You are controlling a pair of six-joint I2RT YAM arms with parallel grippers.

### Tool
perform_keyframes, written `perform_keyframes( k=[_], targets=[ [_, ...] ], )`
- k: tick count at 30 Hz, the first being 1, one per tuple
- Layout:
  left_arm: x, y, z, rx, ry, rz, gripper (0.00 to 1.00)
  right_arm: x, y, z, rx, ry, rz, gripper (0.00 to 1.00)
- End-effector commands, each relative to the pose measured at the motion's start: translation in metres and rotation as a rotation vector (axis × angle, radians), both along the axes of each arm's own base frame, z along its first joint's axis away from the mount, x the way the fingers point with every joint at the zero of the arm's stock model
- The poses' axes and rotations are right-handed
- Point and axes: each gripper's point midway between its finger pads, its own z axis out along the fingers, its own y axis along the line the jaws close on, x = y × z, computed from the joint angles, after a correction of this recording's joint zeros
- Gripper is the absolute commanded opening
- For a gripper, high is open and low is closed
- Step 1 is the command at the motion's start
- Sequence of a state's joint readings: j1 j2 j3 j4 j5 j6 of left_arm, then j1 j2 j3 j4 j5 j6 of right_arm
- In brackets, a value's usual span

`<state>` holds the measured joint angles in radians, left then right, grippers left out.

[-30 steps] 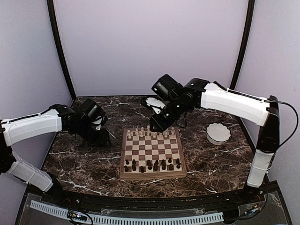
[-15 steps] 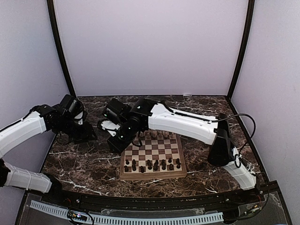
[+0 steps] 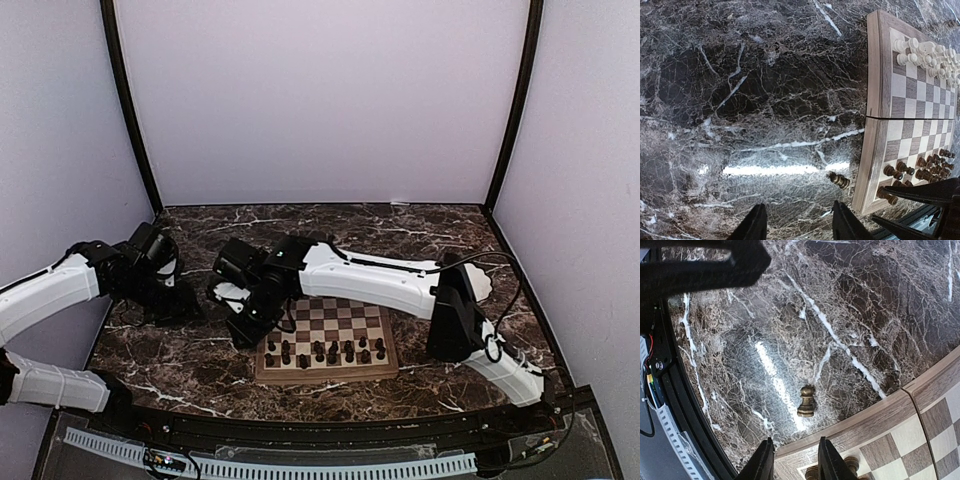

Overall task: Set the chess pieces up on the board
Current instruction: Pick up the pawn from the center of the board.

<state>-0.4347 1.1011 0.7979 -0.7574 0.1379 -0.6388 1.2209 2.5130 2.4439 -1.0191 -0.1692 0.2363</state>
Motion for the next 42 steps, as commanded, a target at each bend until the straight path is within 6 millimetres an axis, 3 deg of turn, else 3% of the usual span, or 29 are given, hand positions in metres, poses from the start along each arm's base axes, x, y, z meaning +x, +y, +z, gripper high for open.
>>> perform_keyframes(
  k=[1, 7, 16, 42],
  targets=[
    [0.008, 0.010, 0.013, 0.034, -0.030, 0.058, 0.47, -0.014, 0.003, -0.007, -0.016, -0.003, 0.056, 0.32],
    [0.009, 0.013, 0.017, 0.051, -0.029, 0.067, 0.47, -0.021, 0.003, -0.028, -0.052, 0.024, 0.047, 0.34],
    [0.008, 0.016, 0.019, 0.069, -0.034, 0.061, 0.47, -0.021, 0.009, -0.041, -0.053, 0.043, 0.023, 0.36],
    [0.007, 0.014, 0.018, 0.057, -0.038, 0.055, 0.47, -0.006, -0.004, -0.082, -0.160, 0.015, -0.097, 0.34]
  ],
)
